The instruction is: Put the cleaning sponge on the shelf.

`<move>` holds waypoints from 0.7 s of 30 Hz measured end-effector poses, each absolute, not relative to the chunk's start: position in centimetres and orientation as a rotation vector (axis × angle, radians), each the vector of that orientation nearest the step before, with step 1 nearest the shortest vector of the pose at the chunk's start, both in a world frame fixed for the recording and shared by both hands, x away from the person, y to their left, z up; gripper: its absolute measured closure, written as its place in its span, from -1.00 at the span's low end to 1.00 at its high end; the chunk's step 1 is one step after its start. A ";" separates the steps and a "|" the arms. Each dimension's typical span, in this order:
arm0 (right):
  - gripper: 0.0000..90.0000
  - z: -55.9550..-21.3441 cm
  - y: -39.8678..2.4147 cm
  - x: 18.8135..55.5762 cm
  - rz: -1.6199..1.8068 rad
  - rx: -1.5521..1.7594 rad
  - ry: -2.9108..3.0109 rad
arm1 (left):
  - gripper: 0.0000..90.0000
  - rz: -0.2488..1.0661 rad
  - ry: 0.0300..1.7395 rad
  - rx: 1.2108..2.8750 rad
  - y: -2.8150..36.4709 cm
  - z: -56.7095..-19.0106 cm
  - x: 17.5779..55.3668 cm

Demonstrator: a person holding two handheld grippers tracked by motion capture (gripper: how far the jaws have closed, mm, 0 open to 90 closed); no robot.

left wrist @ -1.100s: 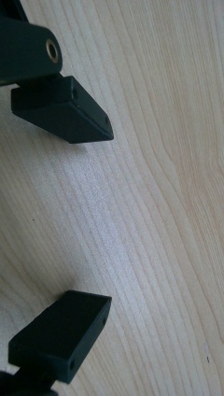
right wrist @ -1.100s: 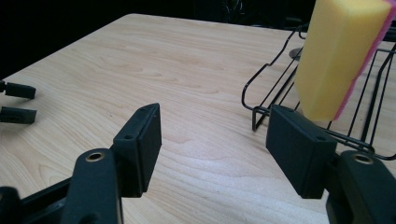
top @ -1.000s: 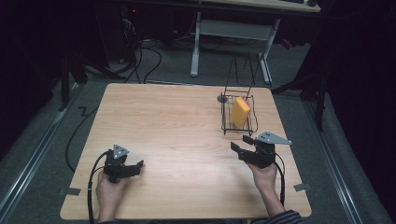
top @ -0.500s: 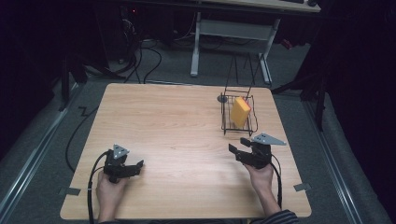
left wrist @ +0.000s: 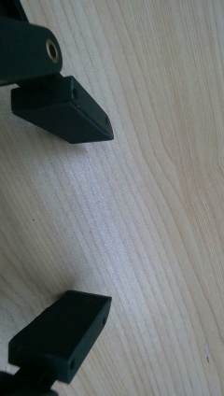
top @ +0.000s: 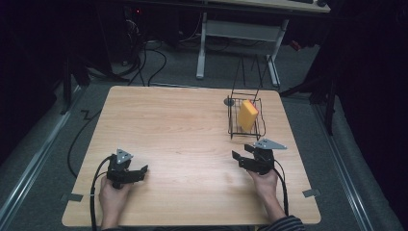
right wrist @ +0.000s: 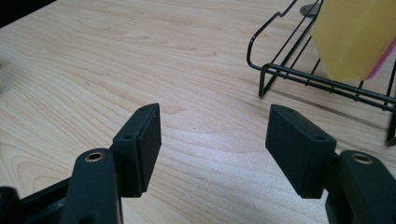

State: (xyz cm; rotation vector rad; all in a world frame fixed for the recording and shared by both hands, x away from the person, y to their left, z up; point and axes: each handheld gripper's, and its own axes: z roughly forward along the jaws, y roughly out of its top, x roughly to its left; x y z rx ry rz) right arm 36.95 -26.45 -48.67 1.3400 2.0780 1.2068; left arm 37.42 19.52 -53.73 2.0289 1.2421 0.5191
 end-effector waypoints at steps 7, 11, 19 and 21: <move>-0.18 -49.8 -26.5 37.5 1.175 1.372 2.092 | -0.60 0.519 1.242 2.029 19.5 -53.7 37.4; -0.18 -50.5 -26.4 37.9 1.157 1.383 2.102 | -0.60 0.519 1.241 2.030 19.5 -53.7 37.4; -0.18 -51.7 -26.0 38.4 1.095 1.388 2.121 | -0.60 0.519 1.242 2.030 19.5 -53.7 37.4; -0.18 -51.9 -25.9 38.5 1.068 1.381 2.121 | -0.60 0.519 1.241 2.030 19.5 -53.7 37.4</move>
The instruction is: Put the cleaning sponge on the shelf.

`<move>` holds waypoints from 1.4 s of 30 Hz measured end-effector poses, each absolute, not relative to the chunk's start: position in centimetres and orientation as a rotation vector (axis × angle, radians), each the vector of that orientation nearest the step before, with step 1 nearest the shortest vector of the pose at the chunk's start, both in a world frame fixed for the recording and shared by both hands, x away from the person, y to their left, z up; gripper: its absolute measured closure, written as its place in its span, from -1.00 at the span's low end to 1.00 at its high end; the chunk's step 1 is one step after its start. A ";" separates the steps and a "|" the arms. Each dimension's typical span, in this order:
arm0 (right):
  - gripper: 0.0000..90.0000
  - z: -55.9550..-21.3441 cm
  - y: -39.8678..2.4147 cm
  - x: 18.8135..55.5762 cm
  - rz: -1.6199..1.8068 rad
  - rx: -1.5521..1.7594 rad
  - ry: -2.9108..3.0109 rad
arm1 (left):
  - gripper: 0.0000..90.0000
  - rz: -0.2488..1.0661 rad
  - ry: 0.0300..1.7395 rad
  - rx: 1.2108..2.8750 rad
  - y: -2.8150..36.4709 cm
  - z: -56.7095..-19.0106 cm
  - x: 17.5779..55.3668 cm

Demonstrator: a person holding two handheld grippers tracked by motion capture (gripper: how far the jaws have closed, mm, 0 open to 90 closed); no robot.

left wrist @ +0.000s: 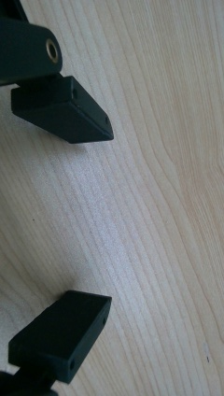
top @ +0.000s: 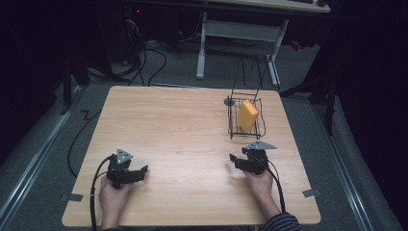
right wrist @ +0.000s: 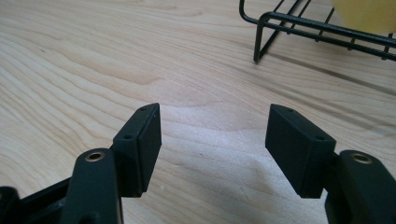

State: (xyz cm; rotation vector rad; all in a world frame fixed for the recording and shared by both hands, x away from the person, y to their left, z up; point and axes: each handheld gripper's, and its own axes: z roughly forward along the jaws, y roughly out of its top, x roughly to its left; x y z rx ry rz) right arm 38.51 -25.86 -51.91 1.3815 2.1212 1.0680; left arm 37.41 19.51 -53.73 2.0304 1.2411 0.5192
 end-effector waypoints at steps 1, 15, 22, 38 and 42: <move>-0.18 -52.0 -25.8 38.5 1.056 1.374 2.118 | -0.60 0.520 1.242 2.030 19.5 -53.7 37.4; -0.19 -53.1 -25.6 39.1 0.918 1.376 2.129 | -0.60 0.520 1.242 2.030 19.5 -53.7 37.4; -0.19 -53.1 -25.6 39.1 0.900 1.374 2.133 | -0.60 0.518 1.242 2.029 19.5 -53.7 37.4; -0.26 -53.1 -25.6 39.1 0.894 1.387 2.127 | -0.61 0.521 1.242 2.029 19.5 -53.7 37.4; -0.26 -53.1 -25.6 39.1 0.894 1.385 2.127 | -0.61 0.521 1.242 2.029 19.5 -53.7 37.4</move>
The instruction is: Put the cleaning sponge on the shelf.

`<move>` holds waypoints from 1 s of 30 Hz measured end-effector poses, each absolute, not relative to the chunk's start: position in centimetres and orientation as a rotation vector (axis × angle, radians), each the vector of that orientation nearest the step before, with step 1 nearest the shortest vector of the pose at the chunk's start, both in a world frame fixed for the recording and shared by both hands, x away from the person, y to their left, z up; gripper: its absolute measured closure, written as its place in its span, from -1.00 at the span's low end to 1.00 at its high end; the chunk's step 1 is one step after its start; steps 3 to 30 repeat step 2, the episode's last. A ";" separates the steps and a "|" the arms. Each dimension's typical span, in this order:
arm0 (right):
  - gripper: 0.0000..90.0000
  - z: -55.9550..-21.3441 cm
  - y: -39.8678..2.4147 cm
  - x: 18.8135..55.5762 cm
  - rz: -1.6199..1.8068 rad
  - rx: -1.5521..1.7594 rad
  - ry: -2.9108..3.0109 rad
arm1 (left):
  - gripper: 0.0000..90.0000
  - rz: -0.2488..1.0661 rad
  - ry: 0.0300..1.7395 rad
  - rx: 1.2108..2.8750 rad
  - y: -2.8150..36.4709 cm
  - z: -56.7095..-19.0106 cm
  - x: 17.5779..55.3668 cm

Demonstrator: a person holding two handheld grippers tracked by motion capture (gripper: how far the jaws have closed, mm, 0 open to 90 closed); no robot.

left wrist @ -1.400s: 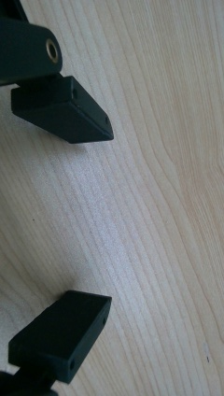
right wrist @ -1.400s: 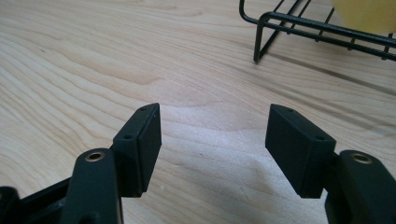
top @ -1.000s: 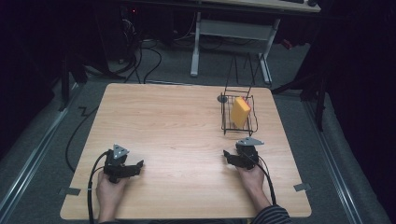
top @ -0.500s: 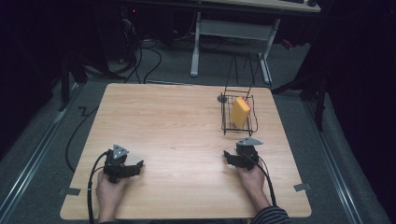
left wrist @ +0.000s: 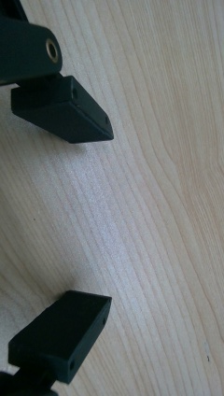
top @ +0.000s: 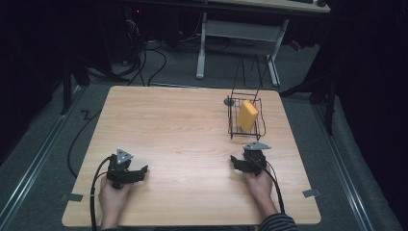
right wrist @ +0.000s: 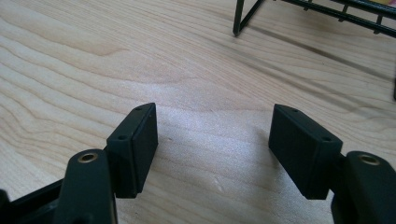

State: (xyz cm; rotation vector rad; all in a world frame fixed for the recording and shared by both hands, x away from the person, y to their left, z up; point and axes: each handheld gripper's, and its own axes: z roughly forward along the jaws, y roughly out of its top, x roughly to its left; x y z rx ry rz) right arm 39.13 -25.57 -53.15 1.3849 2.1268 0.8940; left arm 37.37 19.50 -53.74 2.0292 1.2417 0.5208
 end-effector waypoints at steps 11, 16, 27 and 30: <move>-0.26 -53.1 -25.6 39.1 0.894 1.385 2.127 | -0.61 0.521 1.242 2.029 19.5 -53.7 37.4; -0.26 -53.1 -25.6 39.1 0.894 1.385 2.127 | -0.61 0.521 1.242 2.029 19.5 -53.7 37.4; -0.26 -53.1 -25.6 39.1 0.894 1.385 2.127 | -0.61 0.521 1.242 2.029 19.5 -53.7 37.4; -0.26 -53.1 -25.6 39.1 0.894 1.385 2.127 | -0.61 0.521 1.242 2.029 19.5 -53.7 37.4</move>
